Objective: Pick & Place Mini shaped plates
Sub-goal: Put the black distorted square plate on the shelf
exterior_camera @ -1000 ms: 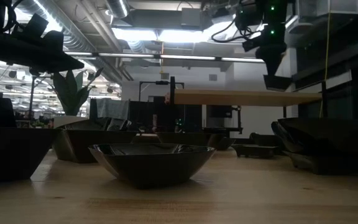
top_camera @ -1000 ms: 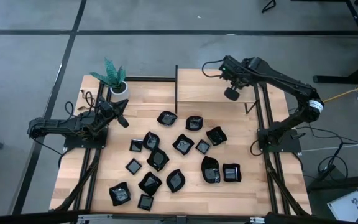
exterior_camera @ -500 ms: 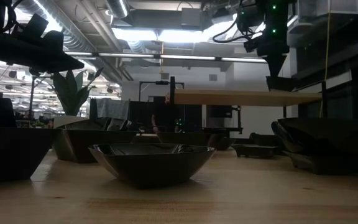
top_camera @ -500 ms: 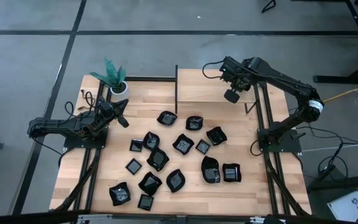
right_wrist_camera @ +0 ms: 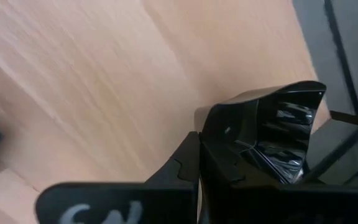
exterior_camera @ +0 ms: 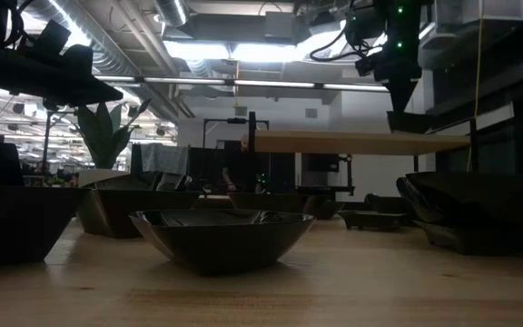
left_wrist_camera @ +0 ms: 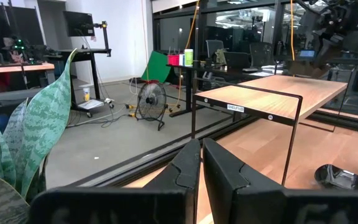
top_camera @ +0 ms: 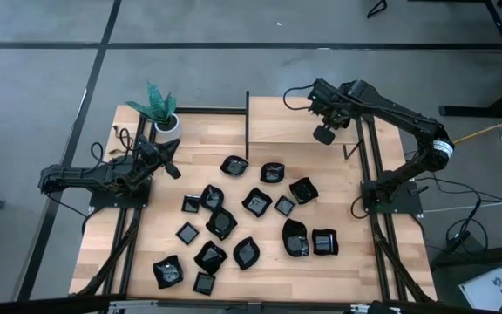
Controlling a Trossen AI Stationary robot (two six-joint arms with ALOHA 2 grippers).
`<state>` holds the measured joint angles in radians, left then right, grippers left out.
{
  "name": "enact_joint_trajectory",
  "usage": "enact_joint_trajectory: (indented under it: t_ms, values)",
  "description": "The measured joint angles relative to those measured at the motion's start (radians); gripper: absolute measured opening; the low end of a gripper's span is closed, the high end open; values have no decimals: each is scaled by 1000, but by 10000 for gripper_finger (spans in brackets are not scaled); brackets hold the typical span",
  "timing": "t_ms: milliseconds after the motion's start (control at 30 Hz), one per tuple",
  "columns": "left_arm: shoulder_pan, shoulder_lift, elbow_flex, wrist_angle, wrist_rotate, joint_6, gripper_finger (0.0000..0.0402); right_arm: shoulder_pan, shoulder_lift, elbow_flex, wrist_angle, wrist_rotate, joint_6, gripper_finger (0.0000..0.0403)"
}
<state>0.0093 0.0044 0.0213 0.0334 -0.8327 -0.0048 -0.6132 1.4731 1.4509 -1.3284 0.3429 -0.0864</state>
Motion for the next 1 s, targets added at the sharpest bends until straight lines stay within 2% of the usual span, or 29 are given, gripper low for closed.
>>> enact_joint_trajectory:
  t_ms: [300, 567, 733, 1000]
  values:
    - [0, 0, 0, 0, 0, 0, 15, 0, 0, -4, 18, 1, -1, 6]
    - [0, 0, 0, 0, 0, 0, 15, 0, 0, -89, 58, -2, -38, 6]
    - [0, 0, 0, 0, 0, 0, 15, -2, 0, -95, 60, -2, -39, 6]
    - [0, 0, 0, 0, 0, 0, 15, -3, 0, -96, 60, -7, -49, 35]
